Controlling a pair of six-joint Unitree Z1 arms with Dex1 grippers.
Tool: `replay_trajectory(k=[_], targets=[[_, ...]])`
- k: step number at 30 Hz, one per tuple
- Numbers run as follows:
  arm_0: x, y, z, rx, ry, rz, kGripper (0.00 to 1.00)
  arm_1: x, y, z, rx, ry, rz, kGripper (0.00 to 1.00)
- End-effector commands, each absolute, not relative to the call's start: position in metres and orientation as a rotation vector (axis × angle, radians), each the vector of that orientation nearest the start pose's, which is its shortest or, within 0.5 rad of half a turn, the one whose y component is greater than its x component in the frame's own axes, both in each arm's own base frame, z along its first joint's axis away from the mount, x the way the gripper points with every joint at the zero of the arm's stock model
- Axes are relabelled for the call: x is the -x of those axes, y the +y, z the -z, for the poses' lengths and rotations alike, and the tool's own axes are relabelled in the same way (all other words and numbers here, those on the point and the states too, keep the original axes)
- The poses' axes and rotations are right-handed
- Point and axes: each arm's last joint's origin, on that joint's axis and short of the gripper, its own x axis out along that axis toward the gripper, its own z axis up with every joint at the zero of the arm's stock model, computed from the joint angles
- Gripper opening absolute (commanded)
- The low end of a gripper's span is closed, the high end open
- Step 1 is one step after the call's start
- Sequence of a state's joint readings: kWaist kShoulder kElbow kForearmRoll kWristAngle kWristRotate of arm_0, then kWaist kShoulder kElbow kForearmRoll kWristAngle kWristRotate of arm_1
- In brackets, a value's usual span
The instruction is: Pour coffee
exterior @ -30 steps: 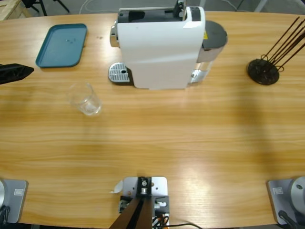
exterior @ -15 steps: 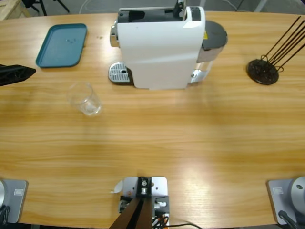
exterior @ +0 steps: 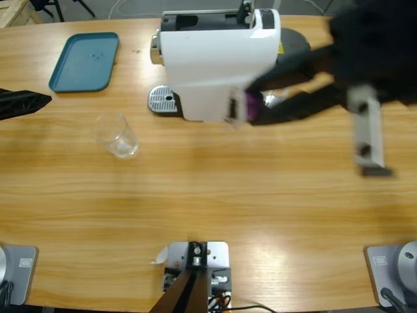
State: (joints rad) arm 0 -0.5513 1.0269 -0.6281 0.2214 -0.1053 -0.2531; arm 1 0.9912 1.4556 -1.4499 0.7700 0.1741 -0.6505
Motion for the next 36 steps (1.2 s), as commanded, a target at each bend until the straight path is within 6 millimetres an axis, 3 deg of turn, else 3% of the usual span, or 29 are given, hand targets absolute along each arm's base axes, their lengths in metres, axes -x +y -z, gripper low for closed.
replay_trajectory(k=[1, 11, 17, 25, 36], targets=[[-0.116, -0.077, -0.289, 0.086, 0.729, 0.548, 1.000, -0.182, 0.293, -0.399, 1.029, 0.391, -1.419, 0.000], [-0.118, -0.078, -0.288, 0.083, 0.741, 0.545, 1.000, -0.259, 0.280, -0.404, 1.030, 0.391, -1.321, 0.000], [-0.120, -0.079, -0.287, 0.081, 0.748, 0.544, 1.000, -0.293, 0.292, -0.392, 1.050, 0.428, -1.317, 0.000], [-0.122, -0.081, -0.286, 0.079, 0.755, 0.542, 1.000, -0.312, 0.309, -0.387, 1.054, 0.441, -1.317, 0.000], [-0.123, -0.081, -0.285, 0.078, 0.760, 0.541, 1.000, -0.324, 0.317, -0.381, 1.085, 0.474, -1.271, 0.000]])
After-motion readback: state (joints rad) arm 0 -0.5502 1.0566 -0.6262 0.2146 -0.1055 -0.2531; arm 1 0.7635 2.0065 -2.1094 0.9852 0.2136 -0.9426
